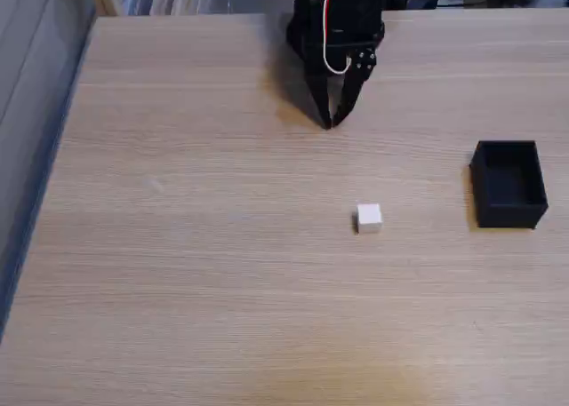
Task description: Pick a white block and place it in the black box.
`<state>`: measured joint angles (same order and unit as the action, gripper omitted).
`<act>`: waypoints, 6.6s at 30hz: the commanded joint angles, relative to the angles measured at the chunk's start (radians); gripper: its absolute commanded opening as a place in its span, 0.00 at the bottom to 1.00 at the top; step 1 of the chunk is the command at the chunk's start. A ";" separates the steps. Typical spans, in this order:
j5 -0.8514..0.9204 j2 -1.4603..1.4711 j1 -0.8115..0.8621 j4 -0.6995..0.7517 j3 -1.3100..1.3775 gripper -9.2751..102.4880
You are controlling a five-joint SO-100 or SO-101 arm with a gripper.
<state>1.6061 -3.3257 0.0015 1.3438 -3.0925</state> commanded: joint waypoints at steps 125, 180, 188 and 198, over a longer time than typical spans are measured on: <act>-0.094 1.836 -0.037 -0.305 1.361 0.35; -0.040 0.897 -0.322 -0.026 0.839 0.08; -0.098 1.098 -0.558 0.035 1.120 0.08; -0.081 1.640 -0.604 0.041 1.580 0.08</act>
<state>1.5110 -1.7948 -0.6121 1.3898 -1.6352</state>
